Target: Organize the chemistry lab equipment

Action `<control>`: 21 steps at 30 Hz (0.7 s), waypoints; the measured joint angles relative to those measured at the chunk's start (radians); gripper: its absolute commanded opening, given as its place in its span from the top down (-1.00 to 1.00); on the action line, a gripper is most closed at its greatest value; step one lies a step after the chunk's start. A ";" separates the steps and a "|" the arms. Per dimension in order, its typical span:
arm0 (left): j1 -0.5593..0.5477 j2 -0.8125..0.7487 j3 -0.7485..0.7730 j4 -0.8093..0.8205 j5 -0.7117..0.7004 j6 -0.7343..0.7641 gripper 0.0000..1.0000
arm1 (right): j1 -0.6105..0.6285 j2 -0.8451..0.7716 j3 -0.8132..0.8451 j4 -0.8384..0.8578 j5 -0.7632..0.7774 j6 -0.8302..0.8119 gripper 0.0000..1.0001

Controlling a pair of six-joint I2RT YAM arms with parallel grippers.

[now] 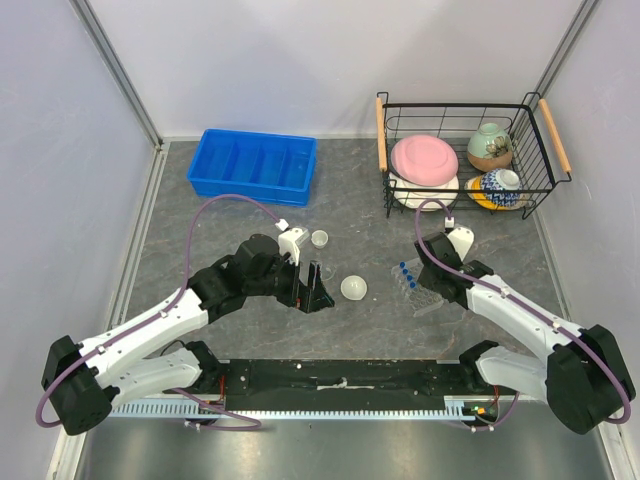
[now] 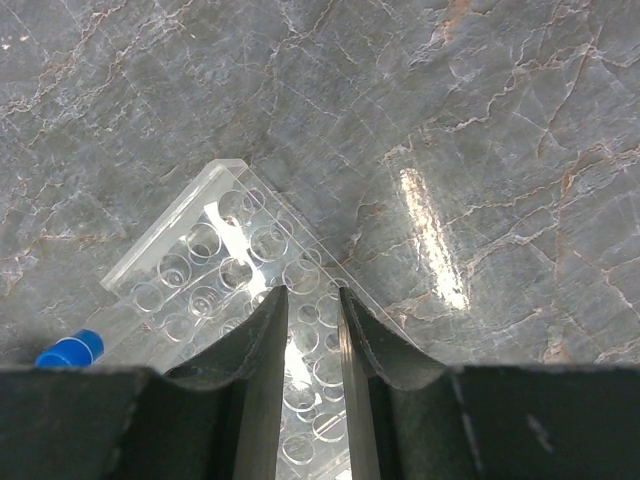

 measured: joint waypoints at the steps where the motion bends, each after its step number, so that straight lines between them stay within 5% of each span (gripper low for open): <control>1: 0.000 0.000 0.000 0.000 0.000 0.000 -0.99 | 0.000 0.000 0.000 -0.001 -0.003 0.000 0.33; 21: -0.002 0.000 0.000 0.000 0.000 0.000 -0.98 | -0.001 0.026 -0.001 0.019 -0.048 -0.011 0.32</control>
